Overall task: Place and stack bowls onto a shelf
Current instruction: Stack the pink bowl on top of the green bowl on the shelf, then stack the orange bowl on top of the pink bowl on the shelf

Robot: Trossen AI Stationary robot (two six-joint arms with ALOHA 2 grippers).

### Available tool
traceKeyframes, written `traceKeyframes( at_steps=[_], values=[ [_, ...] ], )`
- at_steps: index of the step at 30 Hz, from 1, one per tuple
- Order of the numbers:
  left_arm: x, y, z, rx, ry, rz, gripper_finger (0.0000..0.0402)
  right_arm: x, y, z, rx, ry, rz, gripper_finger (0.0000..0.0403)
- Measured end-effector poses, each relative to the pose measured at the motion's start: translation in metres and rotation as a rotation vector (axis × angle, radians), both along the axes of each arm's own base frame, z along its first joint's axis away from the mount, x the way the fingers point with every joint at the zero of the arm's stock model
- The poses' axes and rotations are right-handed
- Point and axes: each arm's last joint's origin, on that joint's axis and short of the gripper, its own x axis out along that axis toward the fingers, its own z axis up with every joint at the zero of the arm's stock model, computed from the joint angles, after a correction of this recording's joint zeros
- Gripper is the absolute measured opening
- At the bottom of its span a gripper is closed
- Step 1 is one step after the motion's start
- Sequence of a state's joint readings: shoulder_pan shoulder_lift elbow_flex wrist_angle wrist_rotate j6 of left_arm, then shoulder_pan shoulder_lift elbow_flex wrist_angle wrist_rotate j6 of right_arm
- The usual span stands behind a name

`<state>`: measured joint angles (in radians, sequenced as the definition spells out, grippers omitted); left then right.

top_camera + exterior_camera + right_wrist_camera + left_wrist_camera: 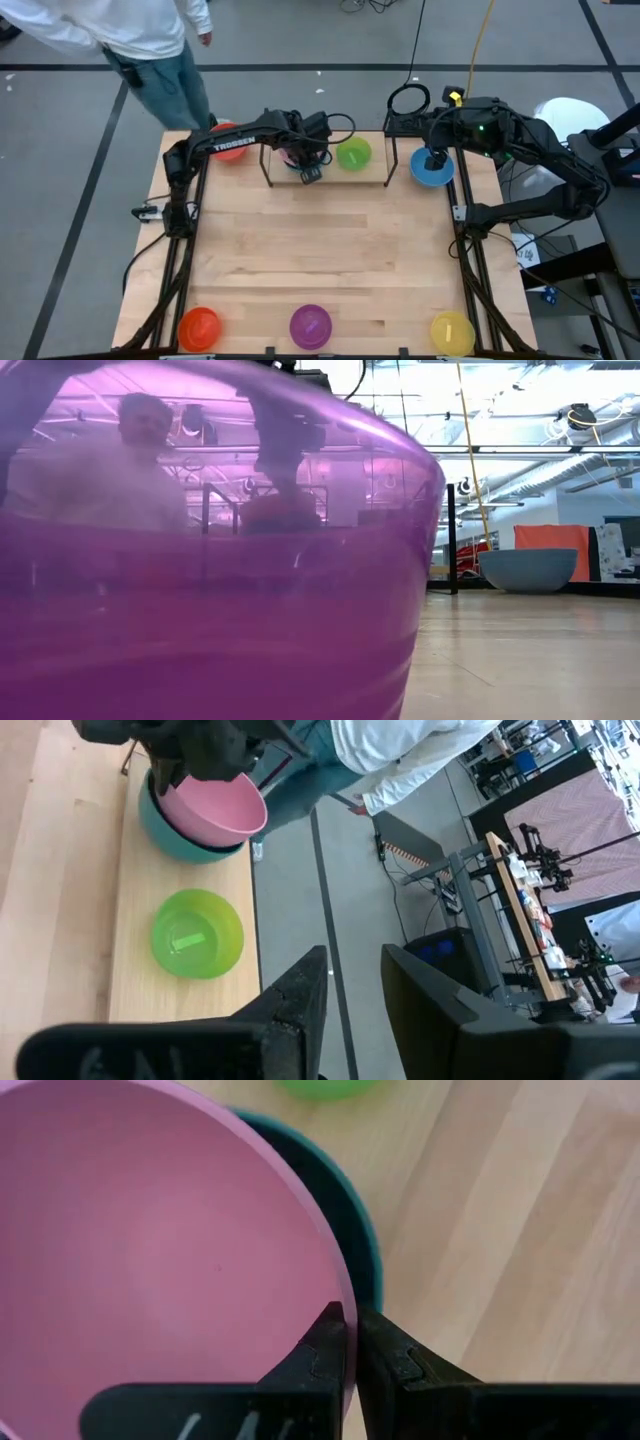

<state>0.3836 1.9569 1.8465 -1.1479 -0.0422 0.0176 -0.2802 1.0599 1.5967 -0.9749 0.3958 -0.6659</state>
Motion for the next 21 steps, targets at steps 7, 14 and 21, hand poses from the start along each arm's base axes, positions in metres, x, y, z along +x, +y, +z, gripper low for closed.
traceKeyframes(
  at_steps=[7, 14, 21],
  values=[
    [0.005, 0.002, -0.010, -0.007, 0.025, -0.008, 0.0021, 0.000, 0.000, 0.000, 0.001, 0.001, 0.001, 0.0093],
    [0.004, -0.001, -0.009, -0.021, 0.018, 0.044, 0.0079, 0.000, 0.000, 0.000, 0.002, 0.003, 0.003, 0.0093],
    [-0.007, -0.011, 0.015, -0.002, -0.019, 0.026, 0.0086, 0.000, 0.000, 0.000, 0.002, 0.003, 0.003, 0.0093]
  ],
)
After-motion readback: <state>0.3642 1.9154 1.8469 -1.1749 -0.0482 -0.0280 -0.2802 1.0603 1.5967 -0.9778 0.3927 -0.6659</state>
